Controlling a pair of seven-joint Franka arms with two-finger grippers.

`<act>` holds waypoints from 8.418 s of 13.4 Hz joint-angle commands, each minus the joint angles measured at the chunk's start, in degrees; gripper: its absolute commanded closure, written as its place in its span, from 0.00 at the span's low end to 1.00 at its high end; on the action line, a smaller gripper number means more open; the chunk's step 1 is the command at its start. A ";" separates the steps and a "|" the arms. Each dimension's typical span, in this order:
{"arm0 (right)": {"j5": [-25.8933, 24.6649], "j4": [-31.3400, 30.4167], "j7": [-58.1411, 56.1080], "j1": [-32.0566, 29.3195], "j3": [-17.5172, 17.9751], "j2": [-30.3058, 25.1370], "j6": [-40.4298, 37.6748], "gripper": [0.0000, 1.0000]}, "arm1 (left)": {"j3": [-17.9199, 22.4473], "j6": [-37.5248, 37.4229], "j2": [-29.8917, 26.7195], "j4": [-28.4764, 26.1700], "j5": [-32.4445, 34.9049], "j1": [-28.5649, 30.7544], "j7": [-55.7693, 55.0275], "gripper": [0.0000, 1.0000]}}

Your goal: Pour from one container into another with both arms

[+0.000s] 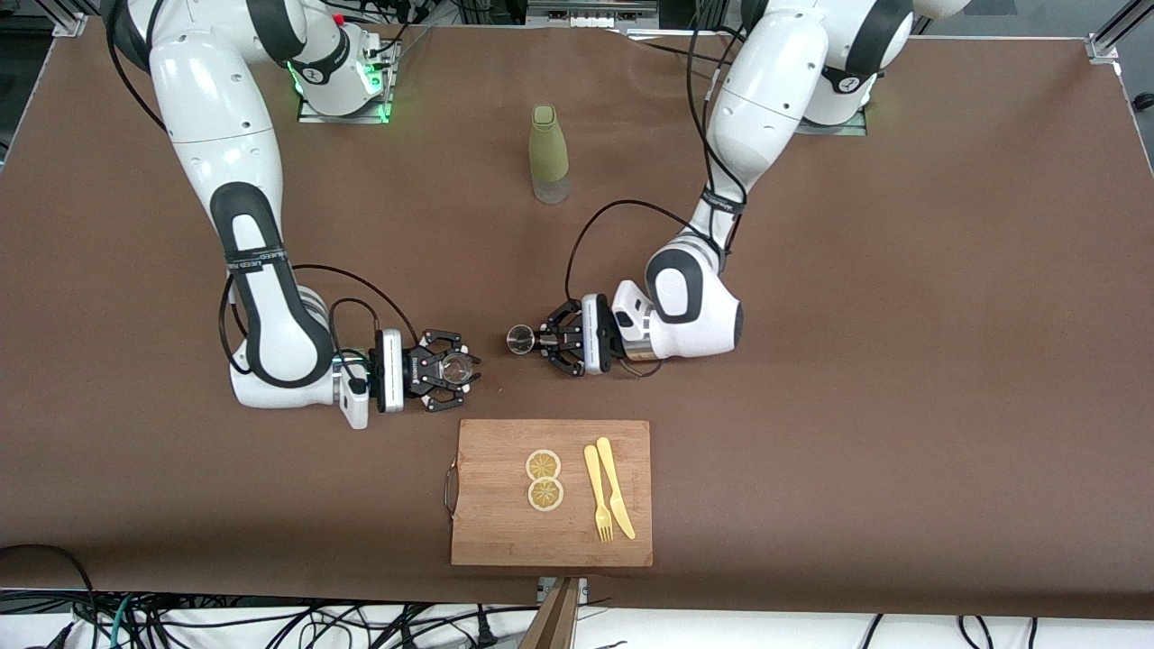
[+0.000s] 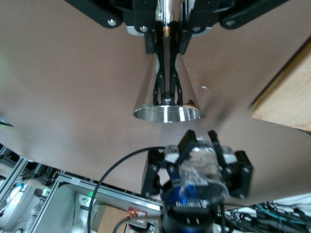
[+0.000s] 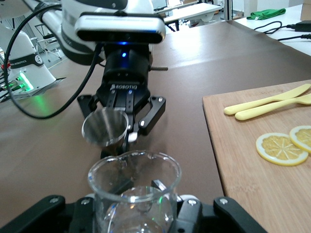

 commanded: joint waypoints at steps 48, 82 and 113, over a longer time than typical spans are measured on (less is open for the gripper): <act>-37.41 8.51 43.54 9.09 0.13 -4.88 1.63 0.74 | 1.39 1.01 2.11 4.70 -4.43 -1.15 -1.57 1.00; -14.48 -0.19 -19.02 -8.39 -9.45 1.44 -16.30 0.71 | 6.21 -52.84 -0.17 -0.14 25.60 31.35 27.32 1.00; -17.35 7.44 9.63 -13.59 -26.16 -4.06 -17.44 0.00 | 14.23 -46.30 1.52 7.16 28.50 55.01 36.66 0.00</act>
